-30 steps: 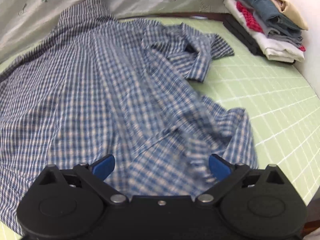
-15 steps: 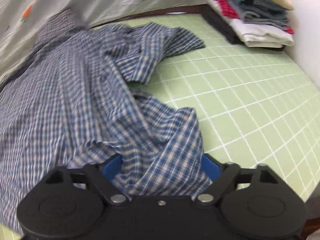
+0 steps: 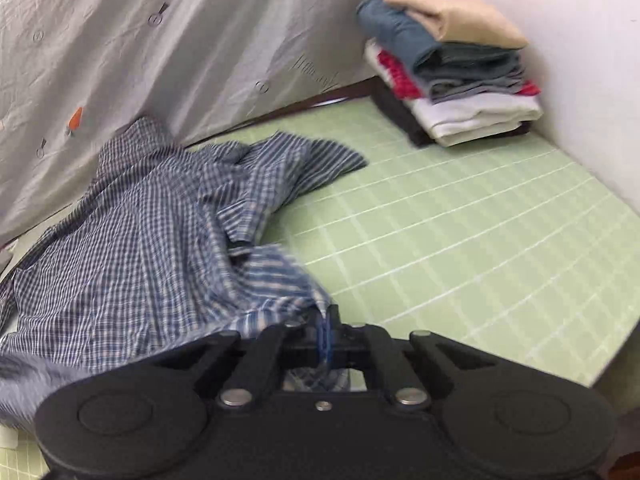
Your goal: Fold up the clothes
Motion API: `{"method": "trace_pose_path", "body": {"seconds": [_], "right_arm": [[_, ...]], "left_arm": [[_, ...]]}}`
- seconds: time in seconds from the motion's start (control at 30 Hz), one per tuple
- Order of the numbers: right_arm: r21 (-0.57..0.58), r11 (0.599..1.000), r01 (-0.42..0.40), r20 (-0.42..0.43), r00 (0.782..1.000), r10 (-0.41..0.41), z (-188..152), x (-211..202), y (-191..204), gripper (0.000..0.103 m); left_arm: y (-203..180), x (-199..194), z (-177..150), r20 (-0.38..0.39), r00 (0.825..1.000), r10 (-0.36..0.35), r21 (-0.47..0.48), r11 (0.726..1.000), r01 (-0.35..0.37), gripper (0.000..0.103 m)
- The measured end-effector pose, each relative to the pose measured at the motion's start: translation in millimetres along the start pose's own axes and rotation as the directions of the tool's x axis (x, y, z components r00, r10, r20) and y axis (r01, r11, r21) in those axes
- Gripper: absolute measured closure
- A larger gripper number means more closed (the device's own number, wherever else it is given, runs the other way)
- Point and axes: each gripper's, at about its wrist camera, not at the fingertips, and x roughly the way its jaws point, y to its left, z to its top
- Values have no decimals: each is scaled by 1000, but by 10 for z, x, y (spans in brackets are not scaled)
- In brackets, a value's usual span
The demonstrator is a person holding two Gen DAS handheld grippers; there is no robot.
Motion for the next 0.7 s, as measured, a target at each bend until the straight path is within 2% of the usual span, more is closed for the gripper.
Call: {"method": "trace_pose_path", "body": {"seconds": [0.17, 0.2, 0.23, 0.27, 0.3, 0.33, 0.47, 0.6, 0.7], "right_arm": [[40, 999, 36, -156, 987, -30, -356, 145, -172, 100], [50, 998, 39, -162, 986, -31, -382, 144, -181, 94], [59, 997, 39, -167, 986, -29, -402, 139, -188, 91], [59, 998, 33, -157, 987, -23, -397, 117, -190, 79], [57, 998, 25, -144, 989, -17, -386, 90, -190, 64], [57, 998, 16, -128, 992, -8, -361, 62, -197, 59], [106, 993, -42, -126, 990, 56, -225, 133, -268, 48], [139, 989, -54, -148, 986, 75, -256, 177, -295, 41], [152, 988, -40, -177, 982, 67, -330, 214, -339, 36]], "left_arm": [[328, 8, -335, -115, 990, 77, -88, 992, -87, 94], [364, -8, -385, -124, 989, 79, -118, 989, -94, 90], [380, -36, -414, -122, 990, 74, -136, 987, -91, 83], [386, -65, -433, -115, 991, 68, -149, 985, -85, 80], [373, -88, -442, -105, 992, 72, -150, 985, -87, 71], [351, -108, -444, -94, 992, 81, -143, 985, -94, 65], [264, -122, -420, -59, 993, 104, -135, 985, -111, 59], [332, -211, -411, -1, 999, 50, -249, 967, -49, 47], [375, -209, -417, 8, 1000, 26, -288, 957, -23, 45]]}}
